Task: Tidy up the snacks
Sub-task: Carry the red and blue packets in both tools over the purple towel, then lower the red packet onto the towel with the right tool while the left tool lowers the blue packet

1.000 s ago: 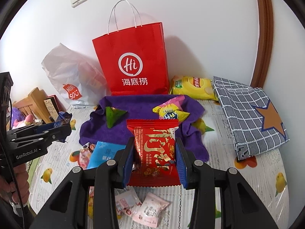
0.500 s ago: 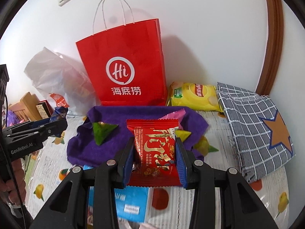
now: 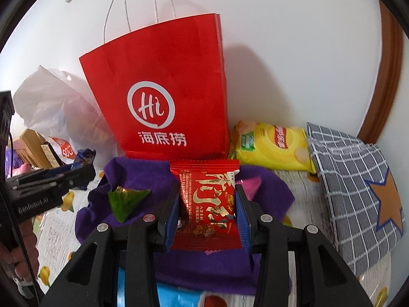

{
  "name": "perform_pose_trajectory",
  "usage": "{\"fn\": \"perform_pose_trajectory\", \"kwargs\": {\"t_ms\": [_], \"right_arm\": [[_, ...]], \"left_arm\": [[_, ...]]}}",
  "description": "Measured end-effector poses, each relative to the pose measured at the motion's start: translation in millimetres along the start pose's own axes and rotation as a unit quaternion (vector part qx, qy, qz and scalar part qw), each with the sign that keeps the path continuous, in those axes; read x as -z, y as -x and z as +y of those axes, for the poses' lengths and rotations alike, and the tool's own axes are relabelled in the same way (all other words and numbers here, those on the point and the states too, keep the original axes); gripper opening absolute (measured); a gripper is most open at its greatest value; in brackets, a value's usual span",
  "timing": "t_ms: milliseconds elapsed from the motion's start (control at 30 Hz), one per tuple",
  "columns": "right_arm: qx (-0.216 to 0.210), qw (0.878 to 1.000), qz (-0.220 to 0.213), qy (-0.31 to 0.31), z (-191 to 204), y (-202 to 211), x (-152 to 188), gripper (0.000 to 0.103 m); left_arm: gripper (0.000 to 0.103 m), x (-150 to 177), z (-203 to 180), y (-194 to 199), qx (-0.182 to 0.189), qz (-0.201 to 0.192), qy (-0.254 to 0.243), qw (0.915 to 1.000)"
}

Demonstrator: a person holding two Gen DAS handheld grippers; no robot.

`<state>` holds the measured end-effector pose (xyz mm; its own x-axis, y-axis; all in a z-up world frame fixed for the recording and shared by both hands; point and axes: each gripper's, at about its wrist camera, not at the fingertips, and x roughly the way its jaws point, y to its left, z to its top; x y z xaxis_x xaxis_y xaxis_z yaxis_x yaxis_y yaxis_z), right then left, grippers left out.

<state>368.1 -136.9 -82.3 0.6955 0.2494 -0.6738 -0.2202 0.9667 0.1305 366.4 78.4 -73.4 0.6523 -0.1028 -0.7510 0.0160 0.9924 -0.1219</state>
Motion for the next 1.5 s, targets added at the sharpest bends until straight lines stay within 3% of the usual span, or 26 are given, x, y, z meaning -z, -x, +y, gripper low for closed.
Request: {"fn": "perform_pose_trajectory", "kwargs": {"t_ms": [133, 567, 1500], "right_arm": [[-0.013, 1.0, 0.0, 0.007, 3, -15, -1, 0.04], [-0.029, 0.998, 0.046, 0.031, 12, -57, 14, 0.04], [-0.026, 0.991, 0.107, 0.07, 33, -88, 30, 0.04]], "left_arm": [[0.037, 4, 10, -22, -0.005, 0.024, 0.014, 0.9996], [0.037, 7, 24, -37, -0.012, 0.038, 0.032, 0.9987], [0.037, 8, 30, -48, -0.017, 0.051, 0.043, 0.9976]]}}
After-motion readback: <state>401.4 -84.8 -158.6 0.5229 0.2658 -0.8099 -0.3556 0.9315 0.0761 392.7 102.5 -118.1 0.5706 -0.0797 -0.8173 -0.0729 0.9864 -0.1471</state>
